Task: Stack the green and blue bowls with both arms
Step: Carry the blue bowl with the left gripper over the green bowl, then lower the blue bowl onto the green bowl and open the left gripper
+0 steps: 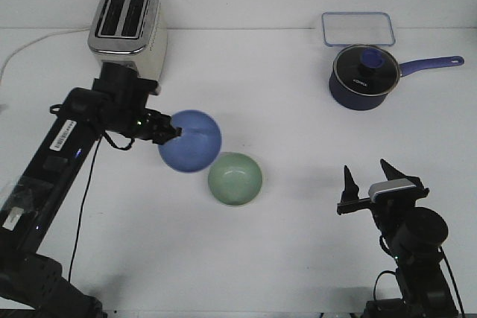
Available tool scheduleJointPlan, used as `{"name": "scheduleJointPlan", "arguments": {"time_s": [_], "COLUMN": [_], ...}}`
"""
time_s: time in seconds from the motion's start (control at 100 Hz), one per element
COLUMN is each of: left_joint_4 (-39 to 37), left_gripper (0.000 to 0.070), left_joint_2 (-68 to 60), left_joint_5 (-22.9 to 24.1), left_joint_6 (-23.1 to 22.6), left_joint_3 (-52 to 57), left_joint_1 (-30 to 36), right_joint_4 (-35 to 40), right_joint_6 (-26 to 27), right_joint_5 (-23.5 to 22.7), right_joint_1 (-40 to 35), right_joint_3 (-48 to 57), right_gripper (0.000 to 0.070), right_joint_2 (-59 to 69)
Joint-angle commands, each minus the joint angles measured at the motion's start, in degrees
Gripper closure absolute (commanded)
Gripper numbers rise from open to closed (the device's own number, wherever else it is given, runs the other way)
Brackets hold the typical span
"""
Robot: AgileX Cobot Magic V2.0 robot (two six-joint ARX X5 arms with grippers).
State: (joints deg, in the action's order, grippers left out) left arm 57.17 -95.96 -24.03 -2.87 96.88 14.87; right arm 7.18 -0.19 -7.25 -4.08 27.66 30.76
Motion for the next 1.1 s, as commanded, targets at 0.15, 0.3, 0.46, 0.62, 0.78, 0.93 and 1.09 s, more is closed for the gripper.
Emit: {"name": "scheduleJointPlan", "arguments": {"time_s": [0.15,0.3,0.46,0.62,0.78,0.93,1.09], "left_joint_4": [-4.0,-8.3,-11.2,-10.6,-10.7,-11.2,-11.6], "left_gripper": [0.0690,0.0690,0.0690,0.0690,0.0686,0.0686,0.0686], "left_joint_2": [-0.4,-0.6,-0.8,-2.4,-4.3,-4.9,-4.9], "left_joint_5": [-0.4,-0.4,1.0,3.5,3.5,3.7,6.4], "left_joint_6": [2.5,6.8,10.0,10.5,11.3,12.1,12.5], "left_joint_3": [-6.9,-8.1,-8.1,-8.1,-8.1,-8.1,-8.1], "left_joint_1": [8.3,11.8,14.5,16.4,16.5,16.2,16.2], "right_joint_4": [-0.6,-0.6,-0.5,-0.5,-0.5,-0.5,-0.5], "right_joint_6": [0.4,0.4,0.4,0.4,0.4,0.4,0.4], "right_joint_5": [0.2,0.2,0.2,0.2,0.2,0.2,0.2], "right_joint_1": [-0.1,-0.1,-0.1,-0.1,-0.1,-0.1,-0.1], "right_joint_3": [0.0,0.0,0.0,0.0,0.0,0.0,0.0], "right_gripper": [0.0152,0.0152,0.0152,0.0151,0.0151,0.0151,0.0152], "right_joint_2": [0.0,0.0,0.0,0.0,0.0,0.0,0.0]}}
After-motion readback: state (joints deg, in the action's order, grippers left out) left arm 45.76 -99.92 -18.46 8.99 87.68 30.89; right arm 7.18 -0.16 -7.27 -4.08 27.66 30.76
